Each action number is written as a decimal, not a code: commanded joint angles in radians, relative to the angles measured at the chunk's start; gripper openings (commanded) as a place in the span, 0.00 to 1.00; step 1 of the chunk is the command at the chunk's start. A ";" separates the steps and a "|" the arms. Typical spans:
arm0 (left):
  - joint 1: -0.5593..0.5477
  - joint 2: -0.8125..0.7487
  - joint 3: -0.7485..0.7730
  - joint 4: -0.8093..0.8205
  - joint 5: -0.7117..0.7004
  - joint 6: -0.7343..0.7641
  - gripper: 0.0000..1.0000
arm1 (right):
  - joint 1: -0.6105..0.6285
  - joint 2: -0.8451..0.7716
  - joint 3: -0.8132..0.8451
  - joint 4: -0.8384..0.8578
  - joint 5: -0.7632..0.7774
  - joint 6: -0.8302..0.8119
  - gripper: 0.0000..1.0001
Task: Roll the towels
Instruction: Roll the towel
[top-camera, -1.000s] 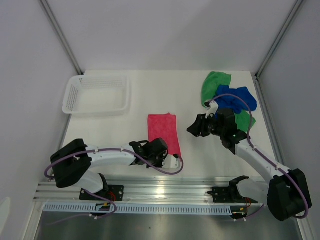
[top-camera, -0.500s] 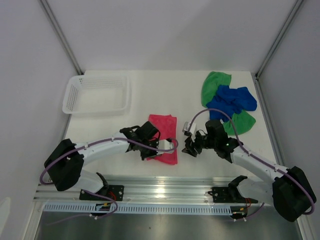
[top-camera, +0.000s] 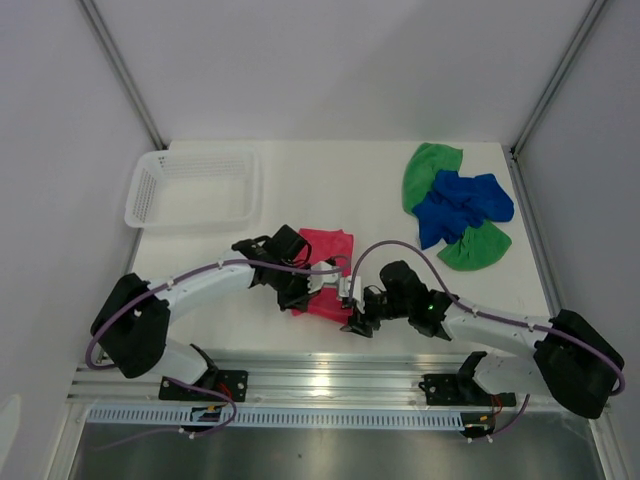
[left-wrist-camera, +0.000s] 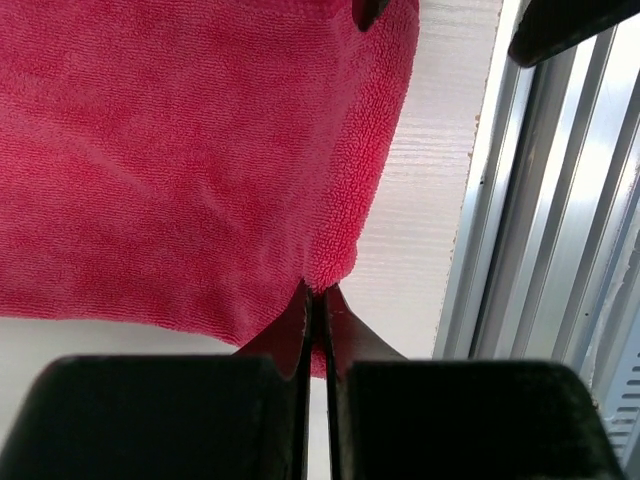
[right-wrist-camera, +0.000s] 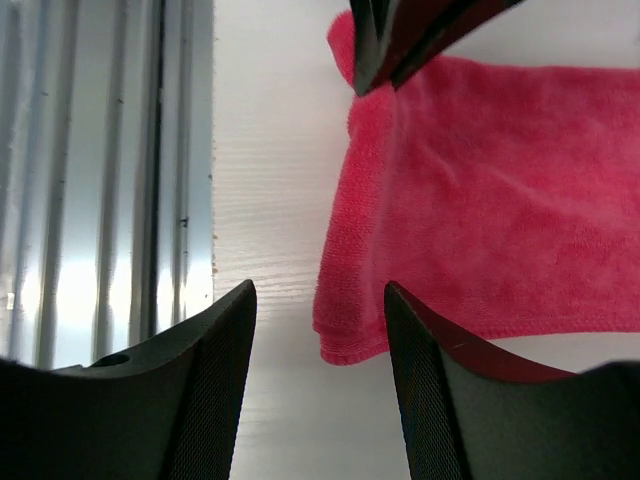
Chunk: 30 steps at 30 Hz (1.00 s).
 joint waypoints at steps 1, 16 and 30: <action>0.020 0.001 0.032 -0.014 0.069 0.000 0.01 | 0.024 0.050 -0.019 0.143 0.105 0.041 0.57; 0.058 0.001 0.033 -0.027 0.105 0.010 0.01 | 0.035 0.093 -0.100 0.291 0.197 0.212 0.57; 0.061 0.010 0.026 -0.022 0.106 0.033 0.01 | 0.115 0.083 -0.179 0.481 0.295 0.225 0.58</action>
